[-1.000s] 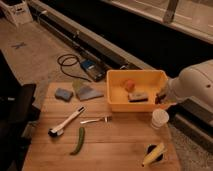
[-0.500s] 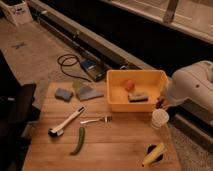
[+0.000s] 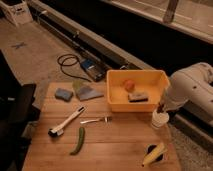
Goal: Place grapes in paper cup
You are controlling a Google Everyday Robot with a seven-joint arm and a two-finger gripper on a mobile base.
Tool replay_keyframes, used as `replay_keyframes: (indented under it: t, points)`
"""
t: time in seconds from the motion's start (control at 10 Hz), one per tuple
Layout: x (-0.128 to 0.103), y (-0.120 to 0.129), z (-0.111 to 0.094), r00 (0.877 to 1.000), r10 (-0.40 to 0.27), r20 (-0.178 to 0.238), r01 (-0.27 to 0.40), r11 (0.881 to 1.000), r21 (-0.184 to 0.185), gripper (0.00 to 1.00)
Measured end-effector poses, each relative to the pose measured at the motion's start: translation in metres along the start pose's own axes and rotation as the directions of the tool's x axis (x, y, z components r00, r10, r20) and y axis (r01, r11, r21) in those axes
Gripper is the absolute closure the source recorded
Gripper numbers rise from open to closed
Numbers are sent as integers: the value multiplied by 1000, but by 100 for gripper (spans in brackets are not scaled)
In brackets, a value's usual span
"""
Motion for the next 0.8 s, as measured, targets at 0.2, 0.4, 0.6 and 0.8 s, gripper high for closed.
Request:
replay_keyframes:
  t: [0.2,0.4,0.6,0.8]
  points:
    - [-1,7,10,1000,12,8,-12,1000,-25,100]
    - [8,11,22,998,61,27,-60,997,-41,86]
    - [13,13,32,994,99,46,-96,994,-49,70]
    - [14,14,47,990,123,70,-119,991,-53,48]
